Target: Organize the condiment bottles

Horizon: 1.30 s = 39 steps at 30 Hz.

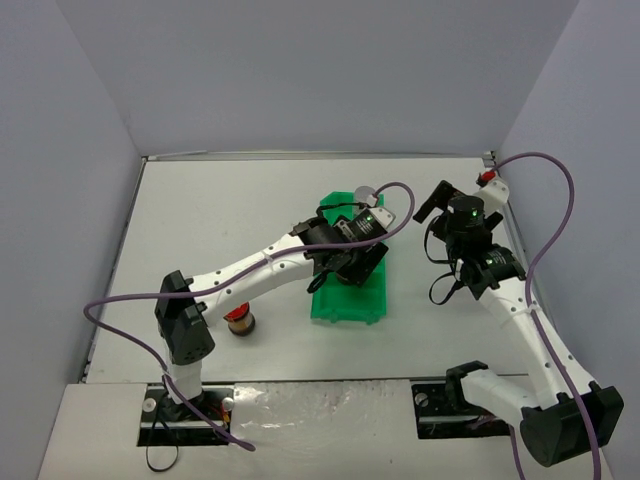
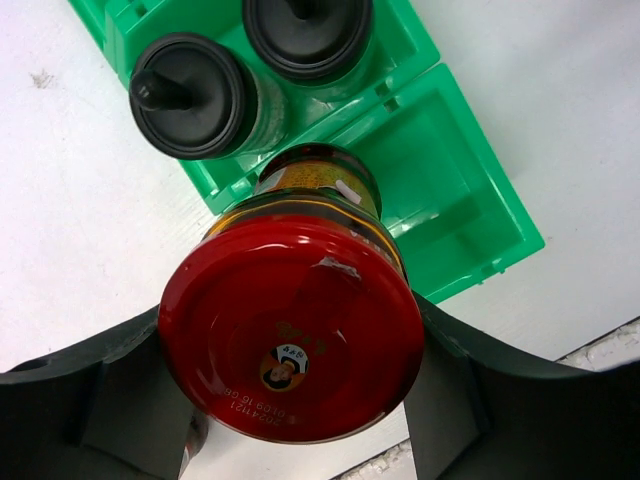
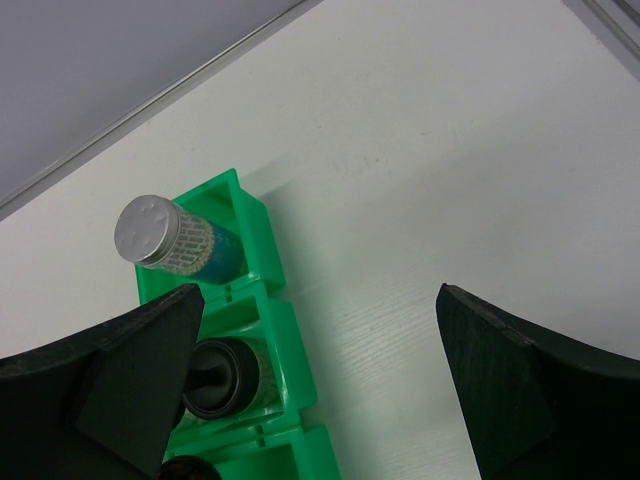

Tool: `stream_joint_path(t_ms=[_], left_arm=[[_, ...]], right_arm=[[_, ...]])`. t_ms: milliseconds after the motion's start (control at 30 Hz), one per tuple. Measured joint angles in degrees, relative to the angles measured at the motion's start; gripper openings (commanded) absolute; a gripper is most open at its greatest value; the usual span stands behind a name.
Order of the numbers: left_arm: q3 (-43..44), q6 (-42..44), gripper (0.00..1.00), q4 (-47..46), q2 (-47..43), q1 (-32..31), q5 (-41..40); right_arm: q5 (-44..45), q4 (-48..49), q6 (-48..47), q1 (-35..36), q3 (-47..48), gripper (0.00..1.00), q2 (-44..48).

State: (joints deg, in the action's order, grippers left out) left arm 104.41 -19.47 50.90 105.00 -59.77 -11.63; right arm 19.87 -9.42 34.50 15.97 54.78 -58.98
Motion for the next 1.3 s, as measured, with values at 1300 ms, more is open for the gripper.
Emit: stream_joint_path(t_ms=[1300], left_arm=[[-1.53, -0.27, 0.00, -5.53, 8.75, -3.54, 7.48]], right_arm=[[3.99, -3.05, 0.08, -2.18, 0.02, 1.00, 2.88]])
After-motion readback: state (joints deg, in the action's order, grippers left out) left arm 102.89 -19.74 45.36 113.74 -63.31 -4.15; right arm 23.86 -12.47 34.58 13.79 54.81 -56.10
